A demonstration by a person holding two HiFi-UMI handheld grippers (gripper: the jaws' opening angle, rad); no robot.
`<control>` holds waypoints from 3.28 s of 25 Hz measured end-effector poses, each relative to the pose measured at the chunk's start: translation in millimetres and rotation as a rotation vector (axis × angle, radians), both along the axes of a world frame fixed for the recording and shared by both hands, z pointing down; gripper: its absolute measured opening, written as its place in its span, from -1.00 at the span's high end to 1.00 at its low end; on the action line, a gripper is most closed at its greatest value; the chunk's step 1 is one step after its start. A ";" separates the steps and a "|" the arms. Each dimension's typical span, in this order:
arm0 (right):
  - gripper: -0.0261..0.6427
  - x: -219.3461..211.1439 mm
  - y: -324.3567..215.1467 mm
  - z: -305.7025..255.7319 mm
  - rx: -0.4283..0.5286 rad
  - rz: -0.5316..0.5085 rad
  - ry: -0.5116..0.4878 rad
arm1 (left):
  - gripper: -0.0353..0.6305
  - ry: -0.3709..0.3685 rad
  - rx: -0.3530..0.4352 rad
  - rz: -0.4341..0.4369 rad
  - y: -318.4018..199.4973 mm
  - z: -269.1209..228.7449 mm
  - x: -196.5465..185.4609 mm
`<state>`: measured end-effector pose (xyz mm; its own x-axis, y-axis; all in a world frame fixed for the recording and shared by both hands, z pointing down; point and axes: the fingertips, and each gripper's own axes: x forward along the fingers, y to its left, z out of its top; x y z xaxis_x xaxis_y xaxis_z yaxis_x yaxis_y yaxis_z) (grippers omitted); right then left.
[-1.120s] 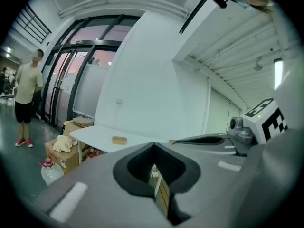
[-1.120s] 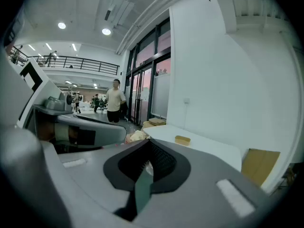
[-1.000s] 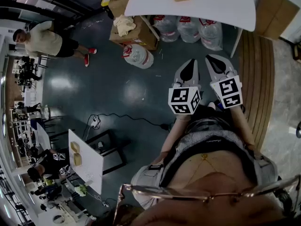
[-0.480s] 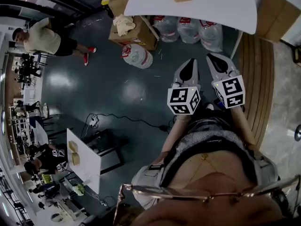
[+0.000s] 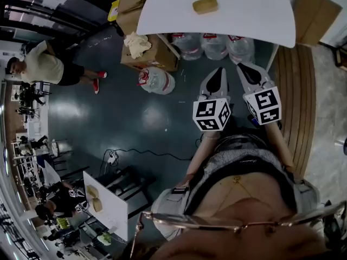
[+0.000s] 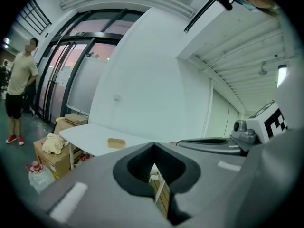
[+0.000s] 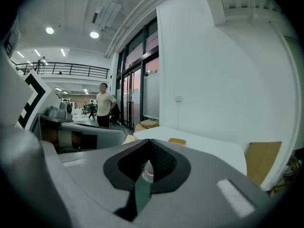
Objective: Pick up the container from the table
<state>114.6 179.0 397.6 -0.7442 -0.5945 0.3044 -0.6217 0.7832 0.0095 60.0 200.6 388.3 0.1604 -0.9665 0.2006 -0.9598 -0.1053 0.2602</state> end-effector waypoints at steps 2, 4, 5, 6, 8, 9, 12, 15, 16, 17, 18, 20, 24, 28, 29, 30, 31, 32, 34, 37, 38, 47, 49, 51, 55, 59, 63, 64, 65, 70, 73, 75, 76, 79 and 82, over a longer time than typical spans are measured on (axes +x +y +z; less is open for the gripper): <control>0.84 -10.7 -14.7 1.0 -0.001 0.021 -0.002 | 0.89 -0.003 -0.002 0.018 -15.9 0.9 -11.7; 0.84 -22.2 -27.8 2.5 -0.003 0.039 -0.003 | 0.89 -0.005 -0.004 0.032 -30.1 2.7 -23.7; 0.84 -28.7 -33.4 3.2 -0.004 0.046 -0.003 | 0.89 -0.005 -0.005 0.039 -36.6 4.1 -29.9; 0.84 -35.6 -38.5 3.9 -0.004 0.052 -0.003 | 0.89 -0.004 -0.006 0.046 -42.6 5.4 -36.2; 0.84 -49.7 -47.5 5.0 -0.002 0.061 -0.004 | 0.89 -0.003 -0.005 0.056 -52.9 6.4 -48.6; 0.84 -56.6 -51.5 5.5 -0.002 0.063 -0.006 | 0.89 -0.004 -0.003 0.060 -57.4 5.9 -54.7; 0.84 -75.0 -61.1 7.6 -0.006 0.069 -0.005 | 0.89 -0.003 0.004 0.066 -67.8 4.5 -71.4; 0.84 -89.4 -69.2 10.9 -0.008 0.075 0.001 | 0.89 0.003 0.001 0.068 -75.8 6.8 -86.5; 0.84 -93.0 -71.7 11.4 -0.010 0.076 0.003 | 0.89 0.005 -0.004 0.068 -78.3 8.4 -90.4; 0.84 -95.9 -74.7 11.7 -0.012 0.078 0.003 | 0.89 0.008 -0.008 0.069 -80.9 9.8 -93.5; 0.84 -98.0 -78.2 12.0 -0.013 0.081 0.004 | 0.89 0.011 -0.012 0.070 -83.6 10.8 -96.1; 0.84 -101.6 -85.3 13.5 -0.017 0.087 0.011 | 0.89 0.017 -0.019 0.070 -88.9 12.0 -101.2; 0.84 -113.3 -96.7 13.5 -0.028 0.074 0.024 | 0.89 0.025 -0.028 0.064 -98.9 12.4 -112.6; 0.84 -127.0 -111.6 13.5 -0.032 0.050 0.031 | 0.89 0.032 -0.031 0.047 -113.8 11.6 -124.9; 0.84 -130.8 -116.7 14.6 -0.034 0.043 0.032 | 0.89 0.033 -0.032 0.043 -119.3 12.8 -128.1; 0.84 -134.8 -122.2 15.4 -0.037 0.036 0.032 | 0.89 0.034 -0.034 0.038 -125.2 14.3 -131.5; 0.84 -138.8 -128.2 15.8 -0.039 0.030 0.032 | 0.89 0.034 -0.037 0.033 -131.5 15.9 -134.8; 0.84 -142.4 -135.1 15.9 -0.039 0.026 0.032 | 0.89 0.033 -0.040 0.028 -138.2 17.0 -138.1; 0.84 -147.7 -151.2 15.1 -0.036 0.017 0.033 | 0.89 0.031 -0.044 0.016 -153.1 17.0 -144.2; 0.84 -153.5 -178.0 12.9 -0.037 -0.002 0.041 | 0.89 0.028 -0.049 -0.005 -178.2 15.5 -151.6; 0.84 -155.2 -187.3 11.7 -0.037 -0.009 0.042 | 0.89 0.027 -0.052 -0.011 -187.1 15.6 -153.3; 0.84 -161.5 -263.5 11.9 -0.043 -0.068 0.036 | 0.89 0.038 -0.063 -0.063 -262.6 17.5 -158.2; 0.84 -159.2 -278.3 12.6 -0.046 -0.074 0.033 | 0.89 0.034 -0.063 -0.074 -277.5 16.6 -156.4; 0.84 -156.3 -291.2 13.9 -0.050 -0.080 0.032 | 0.89 0.031 -0.067 -0.084 -290.3 15.8 -154.2; 0.84 -153.8 -311.7 16.1 -0.054 -0.095 0.032 | 0.89 0.035 -0.075 -0.098 -310.7 18.4 -150.7; 0.84 -152.2 -328.6 19.0 -0.058 -0.086 0.029 | 0.89 0.041 -0.085 -0.100 -325.7 20.4 -151.4; 0.84 -149.1 -342.9 28.8 -0.055 -0.052 0.037 | 0.89 0.044 -0.089 -0.087 -338.3 28.9 -155.6; 0.84 -149.5 -347.0 31.8 -0.057 -0.041 0.038 | 0.89 0.045 -0.091 -0.080 -342.0 31.7 -157.5; 0.84 -150.3 -351.6 34.8 -0.058 -0.029 0.039 | 0.89 0.046 -0.093 -0.072 -346.5 34.2 -159.5; 0.84 -159.9 -379.0 41.5 -0.065 0.039 0.048 | 0.89 0.044 -0.092 -0.016 -378.6 38.0 -175.6; 0.84 -170.6 -399.6 42.7 -0.074 0.075 0.051 | 0.89 0.037 -0.092 0.016 -404.1 37.3 -191.0; 0.84 -177.4 -414.1 44.3 -0.079 0.100 0.056 | 0.89 0.036 -0.095 0.036 -420.1 38.2 -200.6; 0.84 -180.8 -420.4 45.6 -0.082 0.114 0.058 | 0.89 0.037 -0.100 0.047 -426.8 40.1 -204.9; 0.84 -192.5 -436.5 53.8 -0.091 0.149 0.069 | 0.89 0.041 -0.119 0.076 -443.7 49.8 -220.5; 0.84 -202.6 -450.7 65.2 -0.107 0.180 0.085 | 0.89 0.043 -0.138 0.099 -459.5 60.3 -235.2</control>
<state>-87.9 -271.7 462.8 -0.5981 -0.6764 0.4298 -0.7520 0.6590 -0.0094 -175.2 -259.0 448.7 0.2646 -0.9095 0.3207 -0.9342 -0.1592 0.3193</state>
